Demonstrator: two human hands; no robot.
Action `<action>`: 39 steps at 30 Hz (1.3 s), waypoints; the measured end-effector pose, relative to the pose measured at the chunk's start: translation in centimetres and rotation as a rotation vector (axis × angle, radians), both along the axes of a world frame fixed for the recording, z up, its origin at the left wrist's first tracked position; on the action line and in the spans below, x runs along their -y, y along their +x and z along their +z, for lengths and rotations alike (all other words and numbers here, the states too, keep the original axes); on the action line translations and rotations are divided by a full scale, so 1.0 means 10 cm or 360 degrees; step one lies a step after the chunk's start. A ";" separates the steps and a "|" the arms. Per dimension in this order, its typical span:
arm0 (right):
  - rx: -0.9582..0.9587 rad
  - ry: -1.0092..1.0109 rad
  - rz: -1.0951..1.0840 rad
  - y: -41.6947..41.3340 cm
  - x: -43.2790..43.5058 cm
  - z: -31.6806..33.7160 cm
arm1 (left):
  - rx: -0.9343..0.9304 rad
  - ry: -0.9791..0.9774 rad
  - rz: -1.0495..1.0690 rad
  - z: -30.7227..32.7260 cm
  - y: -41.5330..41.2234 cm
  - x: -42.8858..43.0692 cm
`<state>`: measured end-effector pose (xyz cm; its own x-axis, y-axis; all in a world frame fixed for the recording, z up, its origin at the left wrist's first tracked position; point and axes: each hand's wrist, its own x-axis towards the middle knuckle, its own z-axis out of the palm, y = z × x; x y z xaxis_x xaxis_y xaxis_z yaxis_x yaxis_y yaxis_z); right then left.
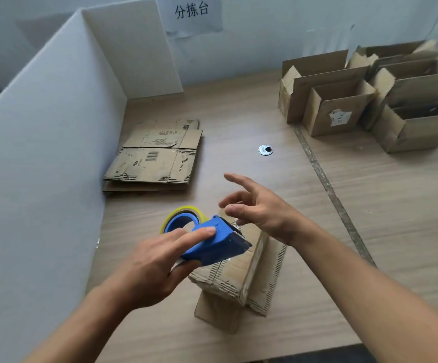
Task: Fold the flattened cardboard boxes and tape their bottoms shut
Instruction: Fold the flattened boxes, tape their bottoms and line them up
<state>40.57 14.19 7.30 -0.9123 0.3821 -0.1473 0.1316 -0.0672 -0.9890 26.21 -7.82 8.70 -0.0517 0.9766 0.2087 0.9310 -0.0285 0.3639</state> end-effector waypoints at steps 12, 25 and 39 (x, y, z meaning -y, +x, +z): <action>0.0339 0.0350 -0.0751 0.02 -1.11 -0.14 | 0.0906 -0.0548 0.0552 0.00 -0.03 0.43; 0.0814 0.0629 -0.0452 -0.58 -1.22 -0.65 | 0.1461 -0.0695 0.0962 -0.39 0.33 0.75; 0.1172 0.0873 -0.0313 -0.53 -1.14 -0.91 | 0.1562 -0.0721 0.1053 -0.68 0.48 0.73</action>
<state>35.27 25.59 -1.84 -0.5727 0.7065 -0.4158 0.7728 0.2962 -0.5613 31.02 -15.14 1.89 -0.4985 0.6786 -0.5394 0.0535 0.6451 0.7622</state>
